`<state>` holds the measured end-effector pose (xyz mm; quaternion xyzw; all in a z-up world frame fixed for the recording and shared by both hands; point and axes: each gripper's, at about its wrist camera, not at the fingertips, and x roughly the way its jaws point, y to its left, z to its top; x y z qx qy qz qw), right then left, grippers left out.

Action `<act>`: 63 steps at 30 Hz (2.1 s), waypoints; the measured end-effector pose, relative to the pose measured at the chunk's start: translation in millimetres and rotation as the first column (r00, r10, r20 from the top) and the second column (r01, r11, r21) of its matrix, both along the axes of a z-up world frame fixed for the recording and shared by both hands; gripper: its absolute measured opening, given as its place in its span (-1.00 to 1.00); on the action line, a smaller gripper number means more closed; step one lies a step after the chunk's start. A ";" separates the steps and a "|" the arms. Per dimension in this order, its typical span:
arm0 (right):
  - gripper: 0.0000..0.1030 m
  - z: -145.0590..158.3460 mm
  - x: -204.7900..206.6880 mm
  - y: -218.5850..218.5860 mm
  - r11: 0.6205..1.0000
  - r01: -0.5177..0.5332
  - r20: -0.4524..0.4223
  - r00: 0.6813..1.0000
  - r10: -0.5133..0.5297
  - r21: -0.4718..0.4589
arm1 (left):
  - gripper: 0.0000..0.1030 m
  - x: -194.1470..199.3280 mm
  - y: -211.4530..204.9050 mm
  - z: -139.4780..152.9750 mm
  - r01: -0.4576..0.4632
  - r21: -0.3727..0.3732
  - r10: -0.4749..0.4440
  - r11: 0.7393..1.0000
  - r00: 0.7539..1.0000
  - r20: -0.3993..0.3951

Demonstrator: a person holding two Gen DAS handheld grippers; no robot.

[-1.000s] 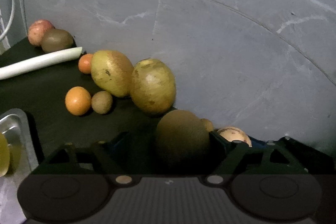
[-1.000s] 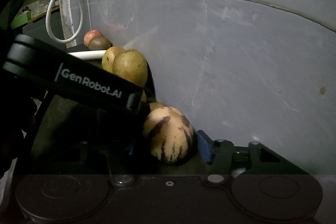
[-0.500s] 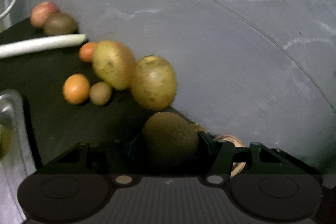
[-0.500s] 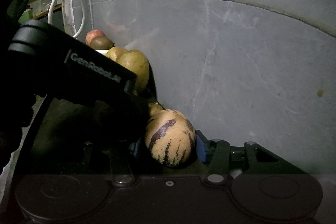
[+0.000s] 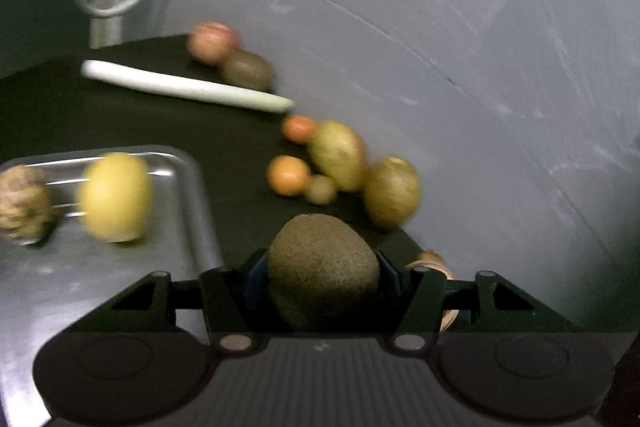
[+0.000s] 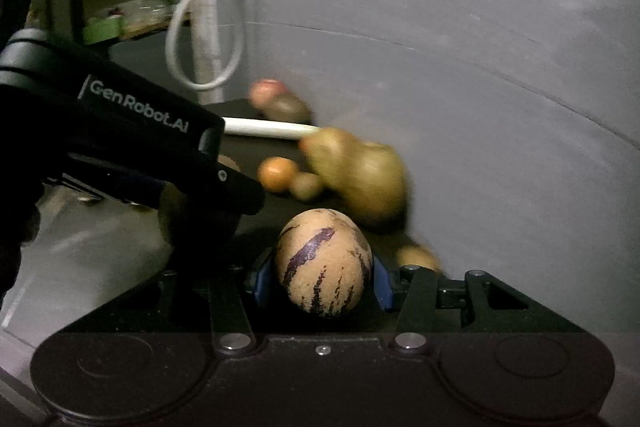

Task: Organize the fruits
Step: 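Place the kiwi and pepino on the tray, opening both tools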

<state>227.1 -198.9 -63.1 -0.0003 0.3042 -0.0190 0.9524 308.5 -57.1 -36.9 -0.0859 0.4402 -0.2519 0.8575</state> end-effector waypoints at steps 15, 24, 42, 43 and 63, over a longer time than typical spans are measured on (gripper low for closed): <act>-0.02 -6.1 55.7 97.0 0.952 -0.305 0.002 0.952 0.305 0.024 | 0.20 -4.4 128.4 -3.0 -0.328 0.056 0.328 0.943 0.945 0.013; -0.02 -14.6 70.5 115.4 0.931 -0.365 -0.022 0.931 0.366 0.016 | 0.20 4.8 145.6 -20.1 -0.384 0.088 0.385 0.919 0.923 0.013; 0.02 -26.6 81.0 114.8 0.928 -0.370 -0.072 0.925 0.372 0.043 | 0.21 9.0 139.2 -32.4 -0.384 0.120 0.387 0.915 0.922 0.004; 0.05 -26.4 81.3 114.6 0.927 -0.372 -0.074 0.925 0.374 0.043 | 0.22 9.4 139.2 -32.3 -0.385 0.121 0.387 0.915 0.922 0.001; 0.82 12.5 8.2 103.4 0.956 -0.282 0.021 0.960 0.281 0.087 | 0.96 -46.6 156.8 10.7 -0.373 0.100 0.368 0.922 0.927 0.065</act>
